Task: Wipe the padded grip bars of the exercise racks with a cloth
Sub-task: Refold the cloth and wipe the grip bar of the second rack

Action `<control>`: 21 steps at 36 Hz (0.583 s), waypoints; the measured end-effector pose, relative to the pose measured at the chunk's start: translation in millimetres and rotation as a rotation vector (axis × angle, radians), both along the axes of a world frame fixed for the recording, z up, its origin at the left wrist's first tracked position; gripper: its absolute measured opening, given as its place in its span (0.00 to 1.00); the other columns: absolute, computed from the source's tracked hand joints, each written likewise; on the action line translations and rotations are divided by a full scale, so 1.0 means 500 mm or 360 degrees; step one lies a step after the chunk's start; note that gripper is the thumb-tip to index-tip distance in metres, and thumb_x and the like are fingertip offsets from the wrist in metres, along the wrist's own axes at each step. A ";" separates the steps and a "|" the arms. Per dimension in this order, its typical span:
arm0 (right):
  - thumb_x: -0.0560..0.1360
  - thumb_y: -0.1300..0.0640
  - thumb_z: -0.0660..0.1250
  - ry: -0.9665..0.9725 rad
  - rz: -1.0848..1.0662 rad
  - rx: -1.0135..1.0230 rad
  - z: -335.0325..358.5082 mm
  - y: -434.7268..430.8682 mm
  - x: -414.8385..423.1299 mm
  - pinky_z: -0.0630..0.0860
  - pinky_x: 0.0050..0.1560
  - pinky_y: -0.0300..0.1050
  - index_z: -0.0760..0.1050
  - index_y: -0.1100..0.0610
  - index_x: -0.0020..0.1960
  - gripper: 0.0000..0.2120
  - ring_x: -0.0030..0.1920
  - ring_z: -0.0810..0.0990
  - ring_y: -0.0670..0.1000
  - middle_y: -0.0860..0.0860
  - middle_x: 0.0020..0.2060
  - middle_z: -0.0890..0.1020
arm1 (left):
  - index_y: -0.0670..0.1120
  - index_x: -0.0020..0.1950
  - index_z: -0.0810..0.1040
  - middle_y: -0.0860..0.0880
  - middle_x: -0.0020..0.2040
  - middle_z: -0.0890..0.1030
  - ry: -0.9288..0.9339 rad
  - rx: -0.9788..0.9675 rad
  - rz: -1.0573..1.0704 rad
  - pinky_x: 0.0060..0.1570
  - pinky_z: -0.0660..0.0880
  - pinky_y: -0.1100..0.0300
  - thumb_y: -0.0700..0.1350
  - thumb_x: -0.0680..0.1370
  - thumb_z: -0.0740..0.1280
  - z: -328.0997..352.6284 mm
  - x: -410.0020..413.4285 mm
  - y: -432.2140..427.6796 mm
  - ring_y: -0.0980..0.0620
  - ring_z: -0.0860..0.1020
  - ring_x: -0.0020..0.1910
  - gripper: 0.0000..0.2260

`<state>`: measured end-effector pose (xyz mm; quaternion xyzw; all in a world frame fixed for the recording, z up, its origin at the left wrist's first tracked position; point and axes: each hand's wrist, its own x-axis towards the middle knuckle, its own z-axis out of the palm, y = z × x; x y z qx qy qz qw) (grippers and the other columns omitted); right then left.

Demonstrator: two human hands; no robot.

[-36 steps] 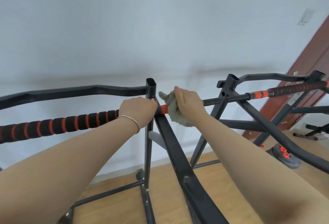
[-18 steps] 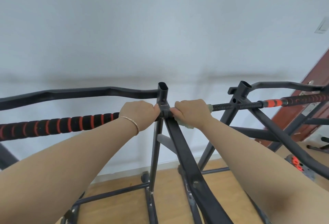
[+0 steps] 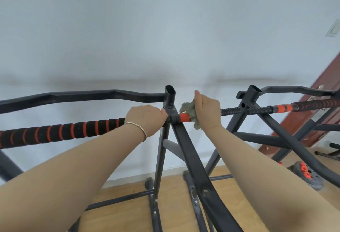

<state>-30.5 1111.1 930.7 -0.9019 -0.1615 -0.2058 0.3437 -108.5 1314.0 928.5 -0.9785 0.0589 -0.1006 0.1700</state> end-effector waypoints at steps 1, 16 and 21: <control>0.83 0.43 0.53 0.0017 -0.0023 0.0073 0.007 0.003 -0.003 0.66 0.36 0.45 0.71 0.55 0.38 0.22 0.31 0.71 0.53 0.50 0.28 0.73 | 0.49 0.44 0.55 0.48 0.32 0.69 0.0013 -0.0006 -0.0001 0.23 0.61 0.59 0.35 0.70 0.61 0.001 0.001 0.000 0.47 0.67 0.26 0.15; 0.80 0.36 0.46 -0.0558 0.0545 -0.1296 -0.014 -0.027 -0.007 0.70 0.34 0.49 0.77 0.55 0.54 0.29 0.36 0.77 0.56 0.50 0.38 0.78 | 0.49 0.45 0.60 0.49 0.35 0.70 0.0162 -0.0058 0.0011 0.25 0.63 0.58 0.37 0.73 0.60 0.005 0.020 0.010 0.48 0.69 0.29 0.11; 0.80 0.39 0.44 -0.0628 0.0418 -0.1215 -0.013 0.009 0.002 0.60 0.28 0.43 0.68 0.53 0.39 0.24 0.26 0.72 0.56 0.48 0.28 0.73 | 0.47 0.43 0.59 0.49 0.31 0.68 0.0011 -0.0003 0.0019 0.25 0.63 0.59 0.37 0.74 0.60 -0.002 0.008 0.005 0.48 0.67 0.26 0.10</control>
